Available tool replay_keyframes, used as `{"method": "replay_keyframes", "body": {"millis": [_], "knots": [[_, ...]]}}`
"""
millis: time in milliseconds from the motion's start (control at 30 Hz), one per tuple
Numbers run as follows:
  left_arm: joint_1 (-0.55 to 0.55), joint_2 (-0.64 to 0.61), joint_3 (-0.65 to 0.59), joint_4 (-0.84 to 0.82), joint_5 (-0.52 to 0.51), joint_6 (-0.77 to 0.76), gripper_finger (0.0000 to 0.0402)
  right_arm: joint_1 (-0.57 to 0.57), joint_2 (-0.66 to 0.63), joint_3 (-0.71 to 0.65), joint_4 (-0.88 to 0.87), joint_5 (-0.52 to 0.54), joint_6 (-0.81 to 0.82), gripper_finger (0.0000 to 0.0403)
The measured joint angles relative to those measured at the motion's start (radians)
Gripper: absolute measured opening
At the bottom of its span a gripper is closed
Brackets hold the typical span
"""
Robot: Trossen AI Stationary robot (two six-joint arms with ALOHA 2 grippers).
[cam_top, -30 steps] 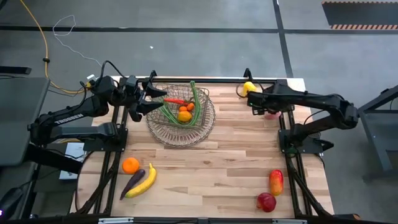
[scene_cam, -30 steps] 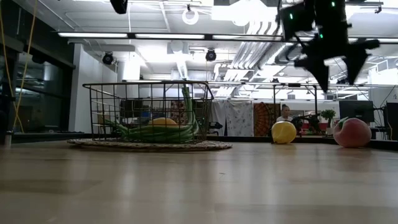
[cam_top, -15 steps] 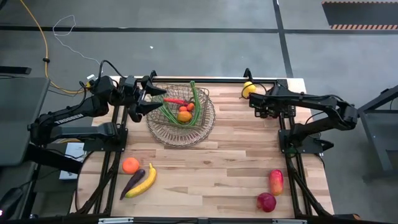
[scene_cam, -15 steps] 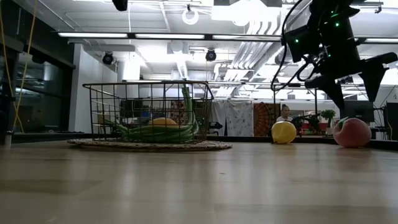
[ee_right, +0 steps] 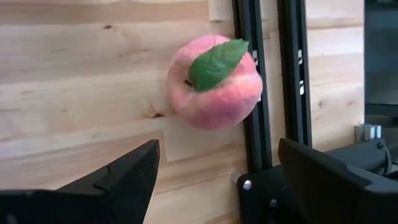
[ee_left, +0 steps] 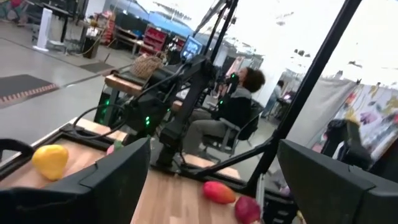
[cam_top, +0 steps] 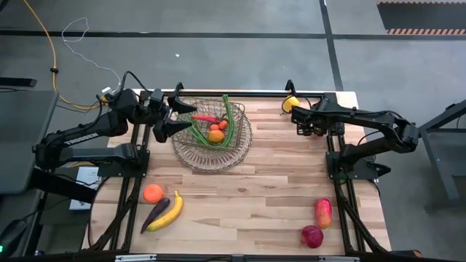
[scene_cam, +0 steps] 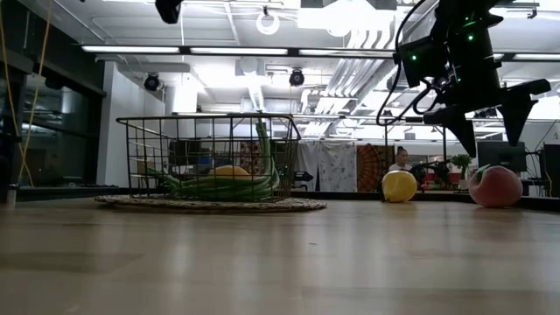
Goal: Build produce basket
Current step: Put the pink peach into the wire basket
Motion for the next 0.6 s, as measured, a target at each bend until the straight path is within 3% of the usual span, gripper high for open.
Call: {"method": "replay_keyframes", "body": {"millis": [267,367,467,600], "knots": [[0.000,0.004,0.000,0.009,-0.012,0.006,0.0338,0.000,0.000,0.000,0.000,0.055,-0.001,0.0319],[0.000,0.000,0.000,-0.008,-0.013,0.074,0.0318,-0.018,0.000,0.000,0.002,0.060,-0.006,0.0319],[-0.001,-0.008,0.000,-0.073,-0.011,0.143,0.0264,-0.057,0.000,-0.001,0.007,0.031,-0.019,0.0319],[-0.001,-0.012,0.000,-0.183,-0.003,0.209,0.0142,-0.120,0.000,-0.001,0.060,0.011,-0.081,0.0319]]}}
